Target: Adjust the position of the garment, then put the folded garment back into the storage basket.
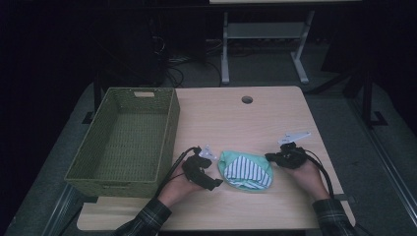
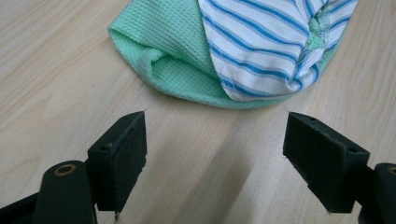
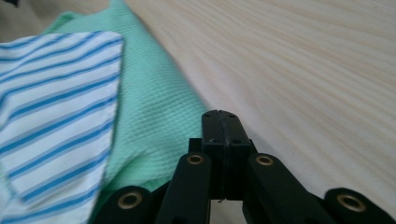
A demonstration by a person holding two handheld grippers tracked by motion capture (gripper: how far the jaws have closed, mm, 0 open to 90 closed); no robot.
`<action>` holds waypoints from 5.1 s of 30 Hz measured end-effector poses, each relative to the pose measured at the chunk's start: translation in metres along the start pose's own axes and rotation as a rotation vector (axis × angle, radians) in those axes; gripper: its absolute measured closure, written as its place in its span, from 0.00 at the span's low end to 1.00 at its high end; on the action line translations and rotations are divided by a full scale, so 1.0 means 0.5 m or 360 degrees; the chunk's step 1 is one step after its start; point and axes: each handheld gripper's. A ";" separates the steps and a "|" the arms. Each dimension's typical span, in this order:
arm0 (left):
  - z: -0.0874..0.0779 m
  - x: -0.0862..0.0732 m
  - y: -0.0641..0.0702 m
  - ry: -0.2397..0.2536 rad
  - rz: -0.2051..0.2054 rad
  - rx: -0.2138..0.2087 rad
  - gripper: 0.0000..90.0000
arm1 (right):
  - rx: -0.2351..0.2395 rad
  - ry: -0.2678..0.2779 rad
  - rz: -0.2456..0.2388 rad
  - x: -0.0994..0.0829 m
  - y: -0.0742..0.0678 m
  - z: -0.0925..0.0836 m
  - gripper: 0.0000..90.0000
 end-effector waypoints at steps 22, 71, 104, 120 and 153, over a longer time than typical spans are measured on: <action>-0.006 -0.001 0.011 0.0000 0.0020 -0.0010 0.23 | 0.0200 -0.0061 -0.0118 -0.045 -0.106 -0.033 1.00; -0.014 0.032 0.050 0.0086 0.0084 -0.0042 0.22 | -0.0409 0.0121 0.0057 -0.112 0.006 -0.109 0.30; 0.062 0.004 0.093 -0.0110 0.0223 -0.0043 0.26 | -0.0428 0.0129 0.0064 -0.114 0.009 -0.107 0.25; 0.050 0.013 0.069 -0.0128 0.0241 -0.0054 0.79 | -0.0440 0.0125 0.0077 -0.113 0.009 -0.106 0.23; -0.066 0.116 0.014 0.0020 0.0116 -0.0144 0.80 | -0.0439 0.0118 0.0071 -0.113 0.010 -0.106 0.21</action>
Point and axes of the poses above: each handheld gripper's, and its own axes: z roughly forward along the jaws, x roughly out of its top, y roughly to its right, and after that the axes turned 13 degrees about y, right-handed
